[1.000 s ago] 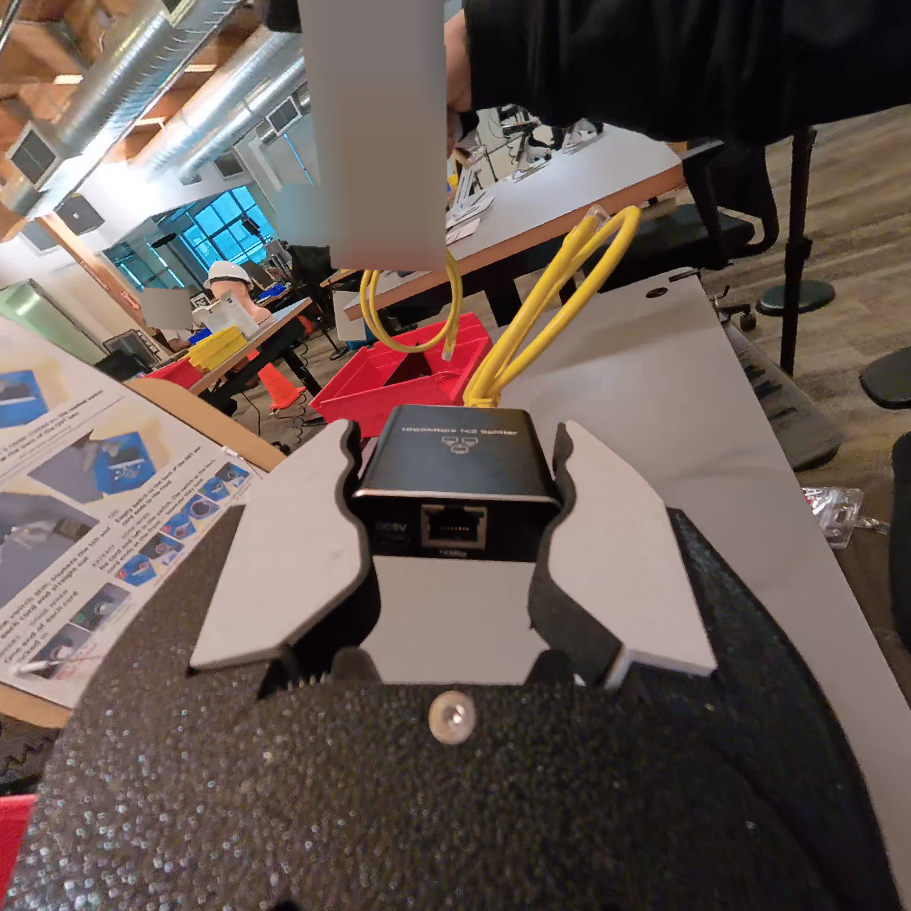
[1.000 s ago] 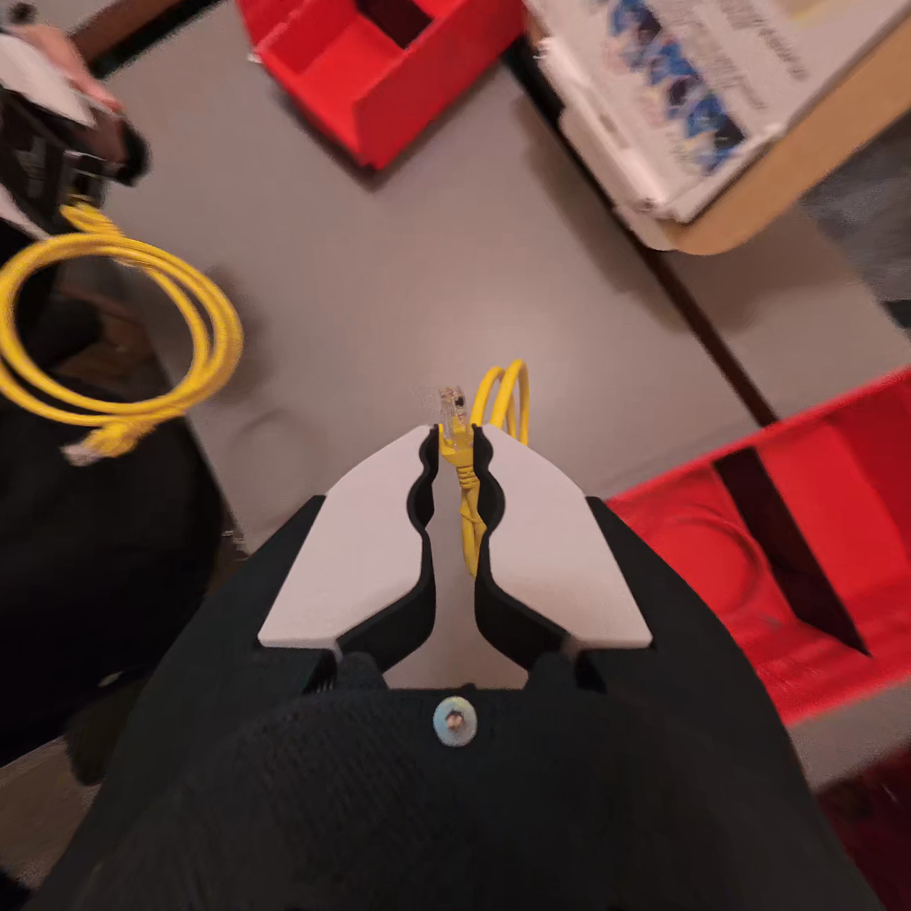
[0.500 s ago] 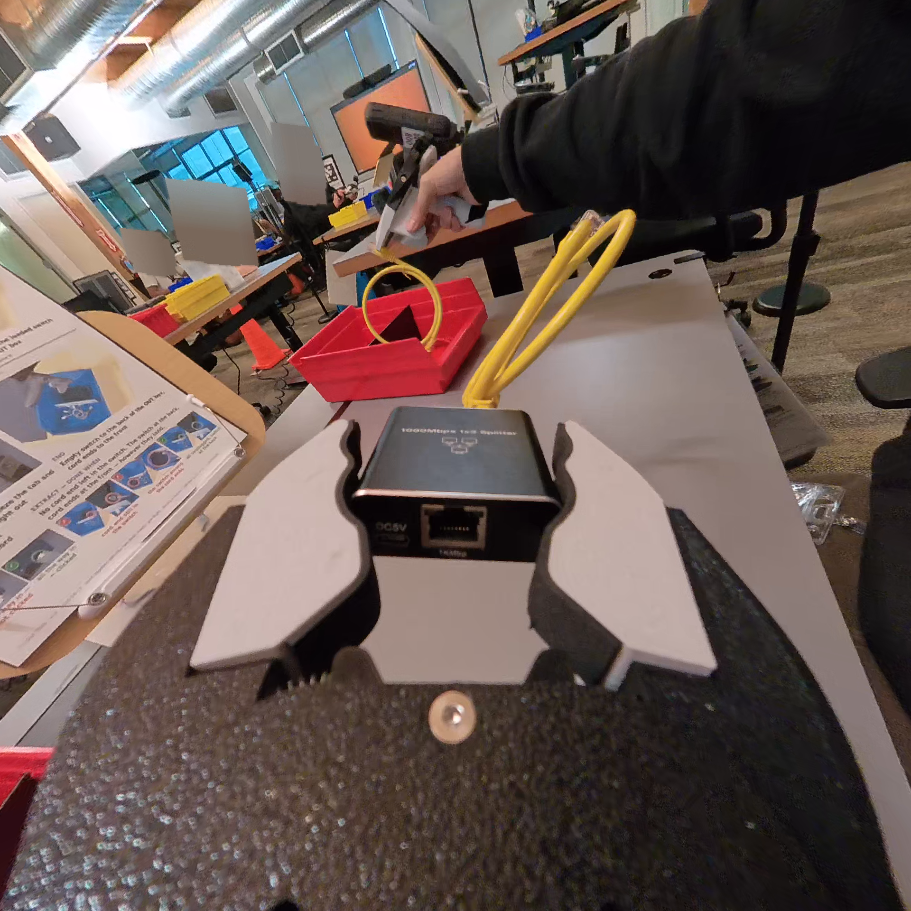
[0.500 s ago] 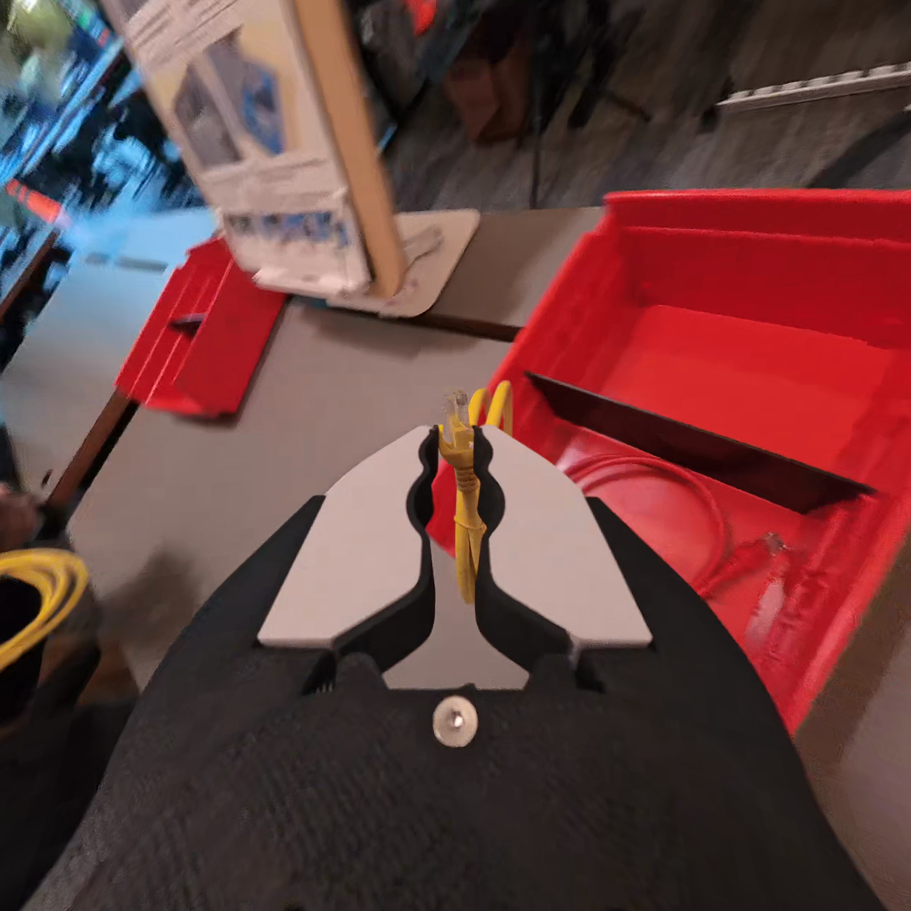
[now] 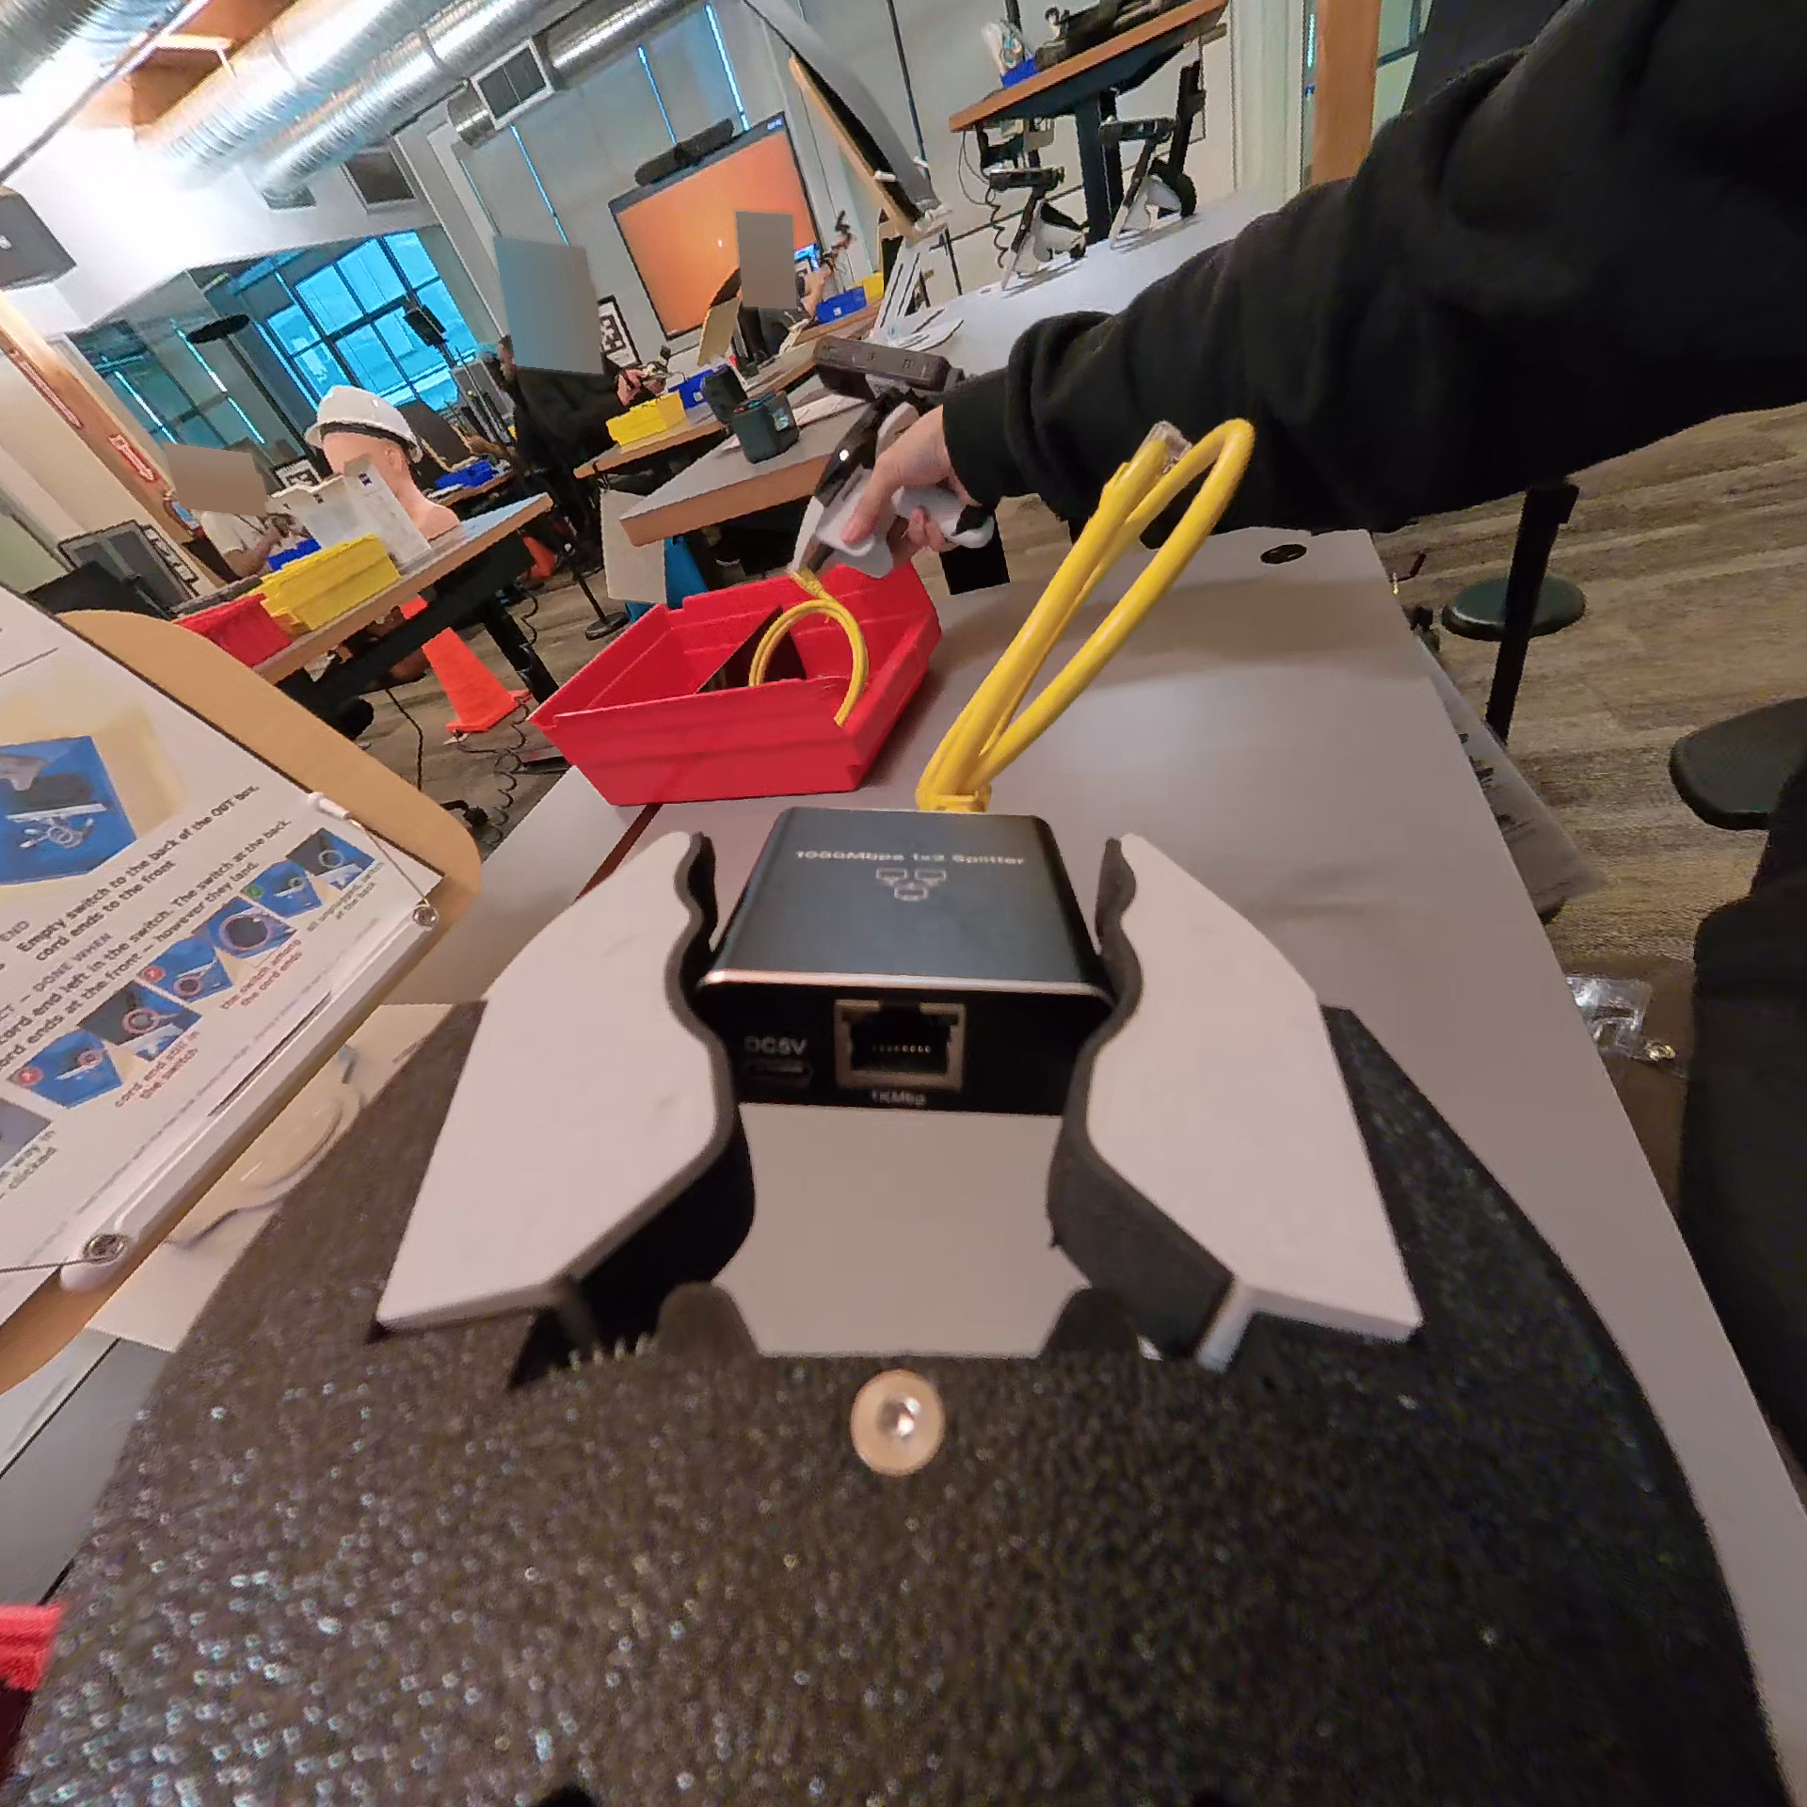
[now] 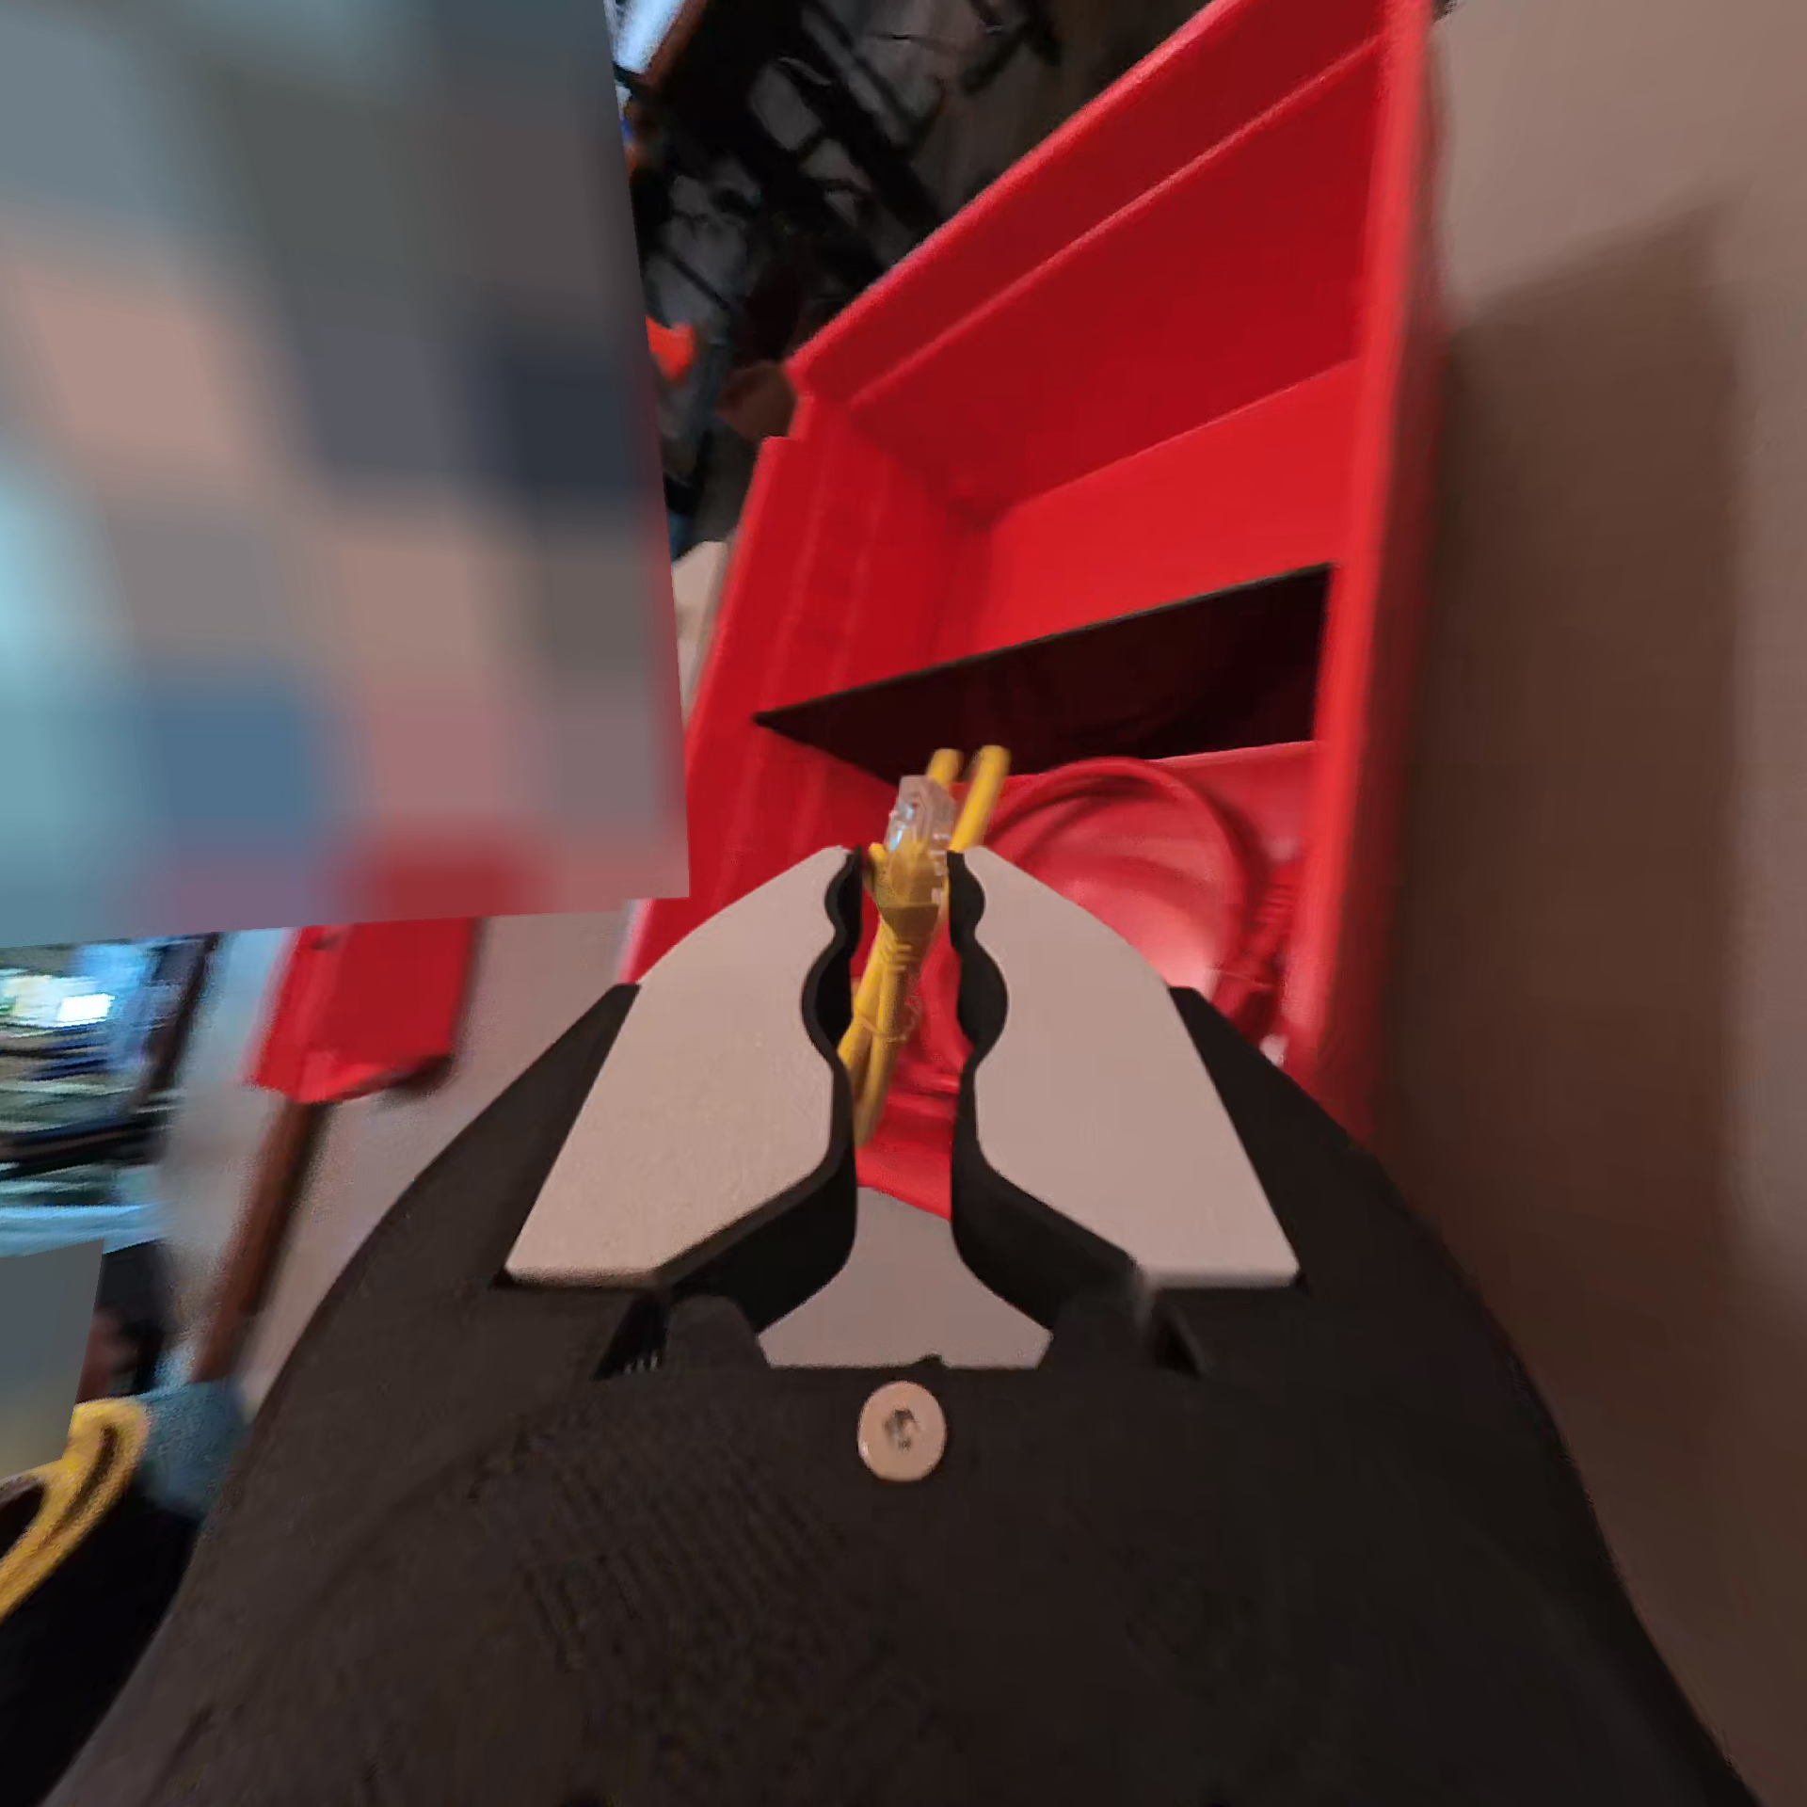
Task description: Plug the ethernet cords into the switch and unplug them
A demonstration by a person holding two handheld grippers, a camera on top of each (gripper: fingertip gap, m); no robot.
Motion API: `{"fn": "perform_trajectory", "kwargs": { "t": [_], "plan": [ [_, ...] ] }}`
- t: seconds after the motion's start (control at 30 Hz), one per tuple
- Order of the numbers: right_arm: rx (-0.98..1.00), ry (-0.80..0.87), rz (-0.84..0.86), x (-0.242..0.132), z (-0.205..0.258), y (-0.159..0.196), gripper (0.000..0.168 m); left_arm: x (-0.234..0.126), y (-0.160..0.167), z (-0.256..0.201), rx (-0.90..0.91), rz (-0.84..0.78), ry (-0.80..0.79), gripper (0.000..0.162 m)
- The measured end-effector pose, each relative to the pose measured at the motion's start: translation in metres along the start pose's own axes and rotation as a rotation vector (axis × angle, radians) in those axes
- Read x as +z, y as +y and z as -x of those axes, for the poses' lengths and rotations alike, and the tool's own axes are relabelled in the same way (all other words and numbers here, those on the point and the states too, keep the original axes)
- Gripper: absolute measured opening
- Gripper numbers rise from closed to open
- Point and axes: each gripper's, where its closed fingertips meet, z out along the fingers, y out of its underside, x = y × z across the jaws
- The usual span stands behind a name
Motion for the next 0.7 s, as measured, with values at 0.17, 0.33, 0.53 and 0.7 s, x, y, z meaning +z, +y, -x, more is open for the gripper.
{"fn": "perform_trajectory", "kwargs": {
  "t": [0.17, 0.33, 0.53, 0.7],
  "plan": [
    [-0.295, 0.298, 0.058, -0.013, -0.013, -0.012, 0.079, 0.000, 0.000, 0.002, -0.004, 0.001, -0.013, 0.074],
    [-0.492, -0.008, 0.202, -0.006, 0.113, 0.011, 0.076, -0.002, -0.001, 0.006, 0.001, -0.020, -0.045, 0.074],
    [-0.544, -0.791, 0.672, -0.029, 0.331, 0.178, 0.059, 0.003, -0.007, -0.011, 0.050, -0.058, 0.012, 0.074],
    [-0.706, -0.955, 1.004, -0.034, 0.389, 0.294, 0.066, 0.003, -0.019, -0.033, 0.074, -0.109, 0.092, 0.074]
  ]
}}
